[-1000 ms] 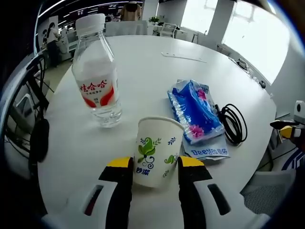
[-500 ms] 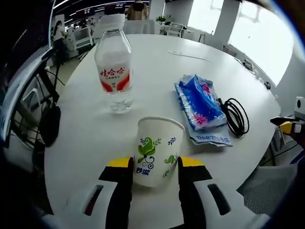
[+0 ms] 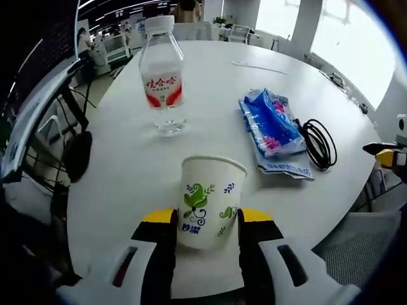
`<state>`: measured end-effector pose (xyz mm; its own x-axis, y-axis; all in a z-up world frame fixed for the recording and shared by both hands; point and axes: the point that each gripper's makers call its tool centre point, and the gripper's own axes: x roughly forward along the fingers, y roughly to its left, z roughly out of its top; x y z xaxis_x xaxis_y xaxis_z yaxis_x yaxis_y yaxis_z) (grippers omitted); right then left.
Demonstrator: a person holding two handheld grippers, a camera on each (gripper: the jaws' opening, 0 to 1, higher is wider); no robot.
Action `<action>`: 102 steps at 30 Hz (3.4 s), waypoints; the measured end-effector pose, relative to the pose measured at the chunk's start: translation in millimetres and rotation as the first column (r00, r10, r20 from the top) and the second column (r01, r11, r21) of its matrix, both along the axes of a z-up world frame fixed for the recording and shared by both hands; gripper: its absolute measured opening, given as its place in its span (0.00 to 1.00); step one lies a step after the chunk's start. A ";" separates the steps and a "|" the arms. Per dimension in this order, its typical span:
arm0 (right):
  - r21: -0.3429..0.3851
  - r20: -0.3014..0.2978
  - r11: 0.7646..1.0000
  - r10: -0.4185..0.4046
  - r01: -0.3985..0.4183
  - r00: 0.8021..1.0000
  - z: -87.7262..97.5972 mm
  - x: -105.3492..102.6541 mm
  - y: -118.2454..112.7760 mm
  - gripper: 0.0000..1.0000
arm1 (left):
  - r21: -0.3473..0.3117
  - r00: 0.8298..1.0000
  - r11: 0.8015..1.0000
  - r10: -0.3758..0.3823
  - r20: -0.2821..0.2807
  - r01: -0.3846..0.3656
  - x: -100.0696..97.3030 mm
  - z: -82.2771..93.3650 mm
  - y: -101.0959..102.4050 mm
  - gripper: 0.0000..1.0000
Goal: Arrange the tabletop items into an orderly group along one side of the table until the central work area is clear of visible clutter.
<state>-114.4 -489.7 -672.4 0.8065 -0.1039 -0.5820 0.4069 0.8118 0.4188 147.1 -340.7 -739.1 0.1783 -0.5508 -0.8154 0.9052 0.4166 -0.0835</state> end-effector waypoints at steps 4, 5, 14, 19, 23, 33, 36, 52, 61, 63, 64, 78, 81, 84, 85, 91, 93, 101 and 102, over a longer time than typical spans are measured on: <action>-0.004 0.002 1.000 0.008 -0.008 1.000 3.2 4.2 -0.2 0.45 | 0.003 1.000 1.000 -0.001 -0.002 0.001 1.3 0.4 -1.8 0.37; -0.006 0.002 1.000 0.010 -0.010 1.000 4.0 5.2 -0.5 0.45 | 0.006 1.000 1.000 -0.003 0.003 0.003 2.3 0.4 -1.9 0.37; -0.012 -0.001 1.000 0.022 -0.022 1.000 5.6 9.1 0.8 0.45 | 0.007 1.000 1.000 -0.017 0.022 0.017 3.4 0.6 -2.3 0.37; -0.011 0.007 1.000 0.029 -0.029 1.000 6.9 13.3 4.1 0.46 | 0.008 0.999 1.000 -0.030 0.037 0.030 3.2 -0.7 -3.0 0.37; -0.018 0.014 0.999 0.040 -0.039 0.999 9.9 18.4 8.5 0.46 | 0.006 0.999 0.999 -0.038 0.038 0.038 3.7 0.5 -3.7 0.36; -0.036 0.045 0.998 0.058 -0.057 0.997 22.1 22.4 18.1 0.43 | -0.066 0.998 0.996 -0.054 0.020 0.055 -14.5 19.7 -16.8 0.36; -0.036 0.042 0.997 0.065 -0.063 0.997 21.0 20.6 22.5 0.42 | -0.091 0.996 0.992 -0.085 0.018 0.086 -26.1 26.2 -24.0 0.36; -0.012 0.043 0.985 0.170 -0.170 0.984 16.7 36.2 59.9 0.42 | -0.152 0.964 0.953 -0.264 -0.005 0.260 -81.5 43.5 -49.5 0.36; -0.002 0.073 0.982 0.187 -0.188 0.980 20.8 47.2 57.5 0.42 | -0.183 0.913 0.898 -0.408 -0.006 0.400 -116.8 51.0 -51.4 0.36; 0.009 0.088 0.982 0.188 -0.189 0.978 22.5 51.1 57.4 0.42 | -0.182 0.892 0.876 -0.453 0.005 0.446 -124.9 51.5 -50.8 0.36; 0.015 0.097 0.981 0.194 -0.196 0.976 24.0 54.5 58.8 0.42 | -0.181 0.882 0.866 -0.472 0.015 0.466 -128.2 51.9 -50.5 0.36; 0.094 0.151 0.953 0.271 -0.287 0.951 19.6 68.0 86.2 0.43 | -0.148 0.800 0.787 -0.593 0.089 0.599 -150.0 56.9 -48.4 0.36; 0.112 0.167 0.954 0.259 -0.279 0.951 20.2 69.6 85.7 0.43 | -0.140 0.781 0.768 -0.615 0.108 0.624 -154.4 57.9 -47.2 0.36; 0.122 0.181 0.951 0.261 -0.285 0.948 22.0 71.6 87.2 0.43 | -0.133 0.766 0.754 -0.633 0.115 0.643 -158.4 57.6 -44.9 0.36; 0.125 0.184 0.948 0.267 -0.291 0.946 22.3 72.3 88.1 0.43 | -0.127 0.757 0.747 -0.642 0.118 0.653 -160.2 57.4 -43.6 0.36; 0.150 0.197 0.936 0.287 -0.318 0.938 22.1 73.8 94.7 0.42 | -0.105 0.720 0.713 -0.679 0.146 0.693 -165.3 59.6 -43.4 0.36; 0.154 0.192 0.932 0.297 -0.328 0.935 19.8 73.4 97.1 0.42 | -0.103 0.714 0.707 -0.683 0.155 0.699 -166.2 60.8 -44.6 0.36; 0.168 0.217 0.933 0.281 -0.319 0.935 19.8 77.7 98.0 0.31 | -0.086 0.655 0.652 -0.734 0.177 0.754 -179.3 61.4 -44.0 0.36; 0.174 0.226 0.933 0.273 -0.315 0.935 21.4 78.6 98.1 0.30 | -0.083 0.645 0.642 -0.743 0.178 0.762 -180.8 61.4 -44.1 0.36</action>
